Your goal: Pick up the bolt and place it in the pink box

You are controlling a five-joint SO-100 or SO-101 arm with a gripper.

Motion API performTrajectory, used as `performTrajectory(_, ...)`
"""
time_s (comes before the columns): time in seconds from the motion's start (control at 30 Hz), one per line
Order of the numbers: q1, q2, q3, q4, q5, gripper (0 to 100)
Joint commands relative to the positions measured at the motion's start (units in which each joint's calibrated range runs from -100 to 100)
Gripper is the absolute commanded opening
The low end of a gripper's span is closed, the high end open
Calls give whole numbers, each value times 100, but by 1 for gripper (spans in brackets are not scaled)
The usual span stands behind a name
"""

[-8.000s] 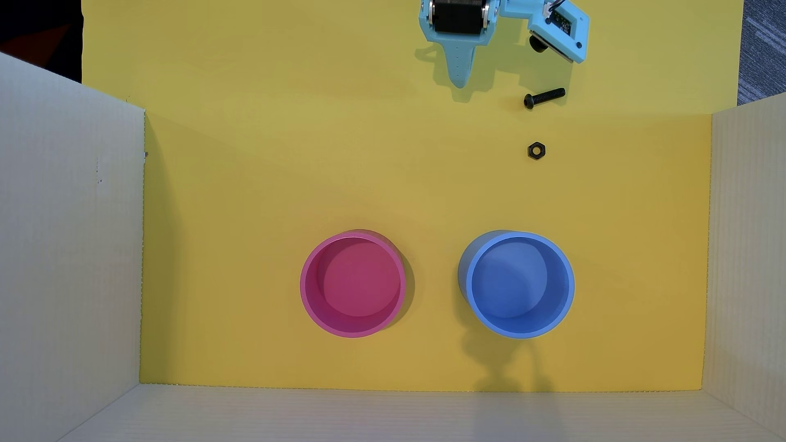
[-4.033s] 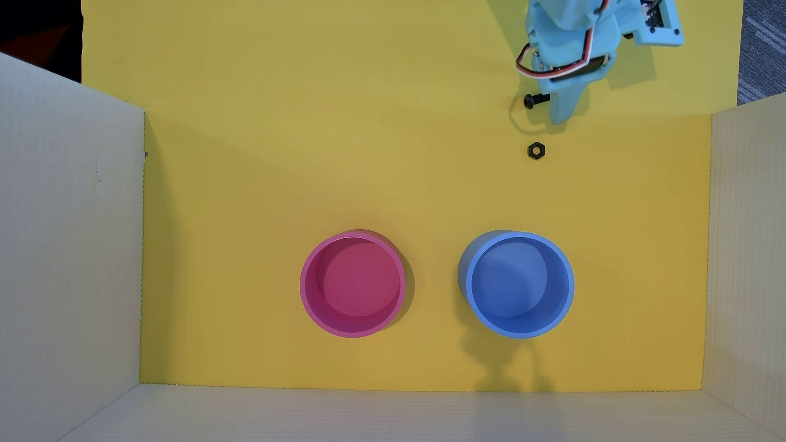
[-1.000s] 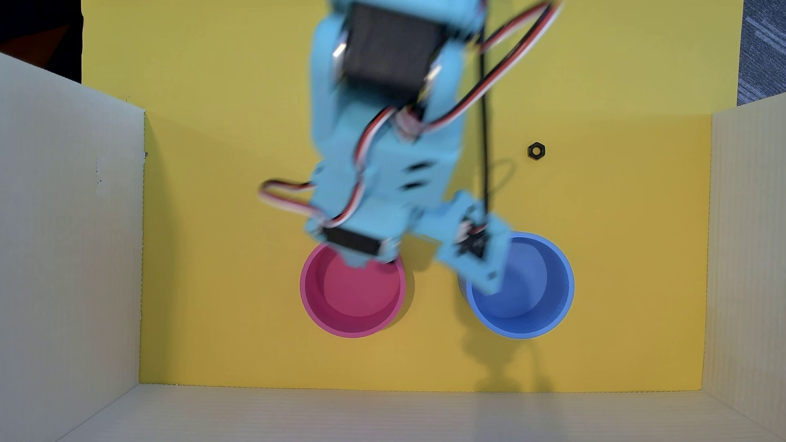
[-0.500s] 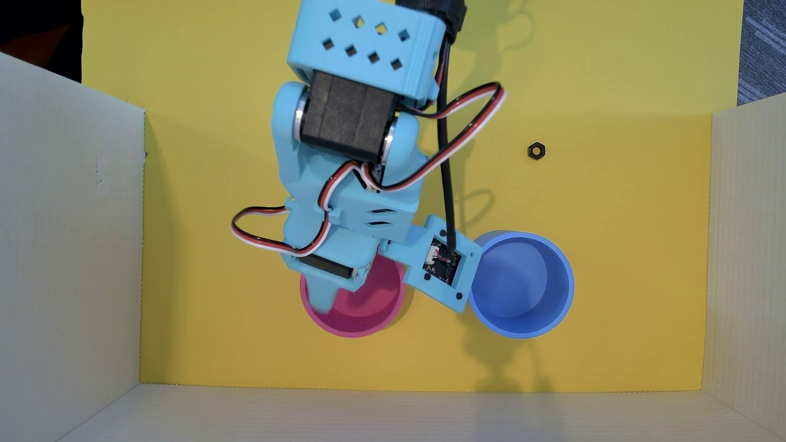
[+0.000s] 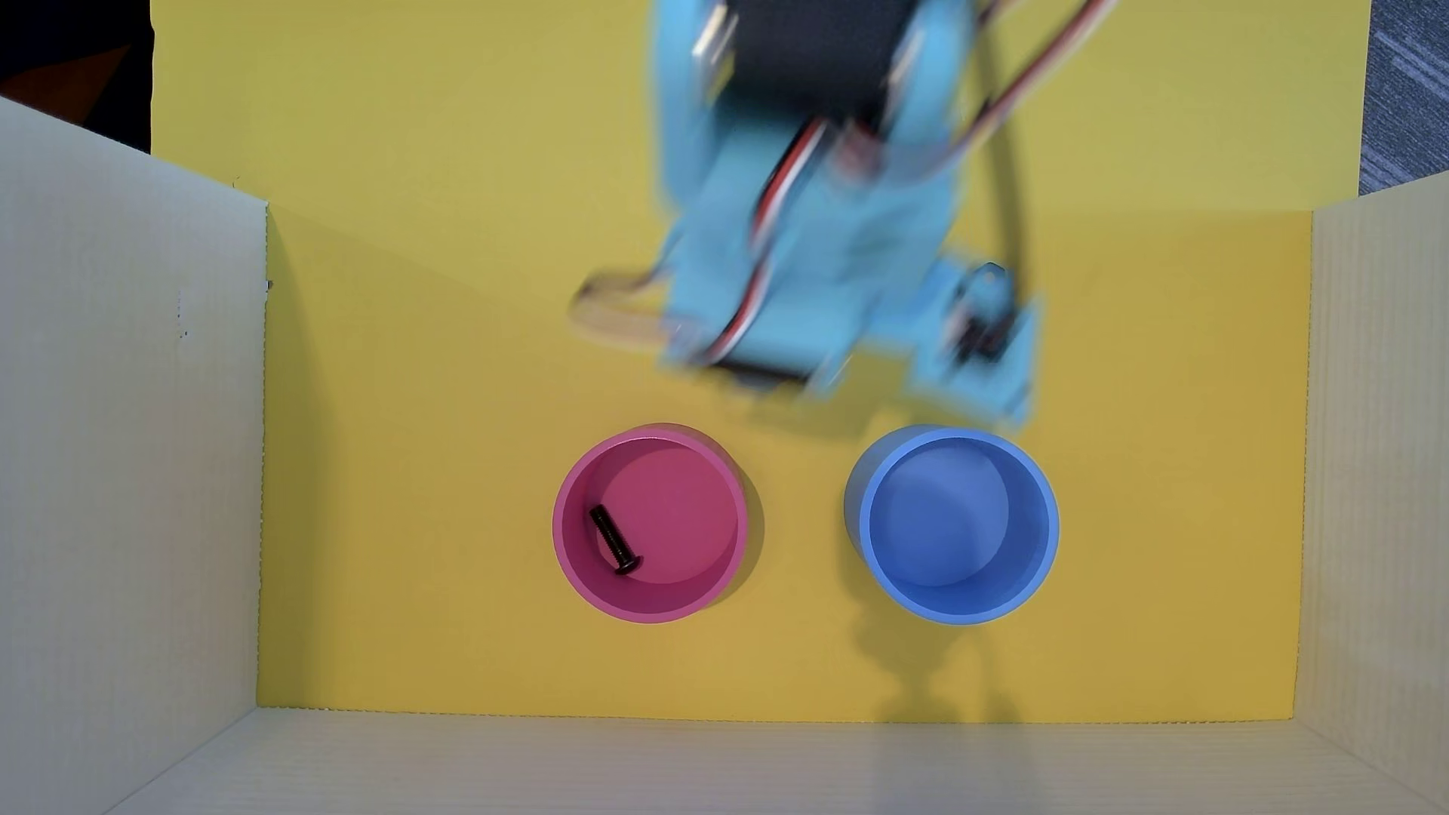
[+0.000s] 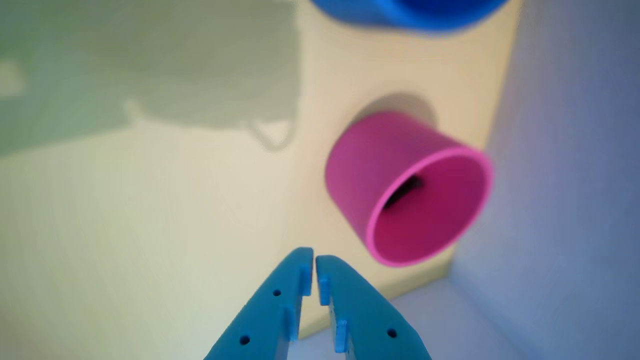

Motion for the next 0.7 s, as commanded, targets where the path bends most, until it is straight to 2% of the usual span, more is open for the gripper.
performTrajectory(0.0,-254,-2504,2102,-889,16,1)
performTrajectory(0.17,-512,-5467,4960,-2116,16,1)
performTrajectory(0.33,-563,-8068,6914,-2417,11,1)
performTrajectory(0.43,-563,-7841,7050,-2374,-4,1)
performTrajectory(0.57,-615,-7597,7140,-2331,-510,1)
performTrajectory(0.67,-769,-7698,7276,-1687,-666,1)
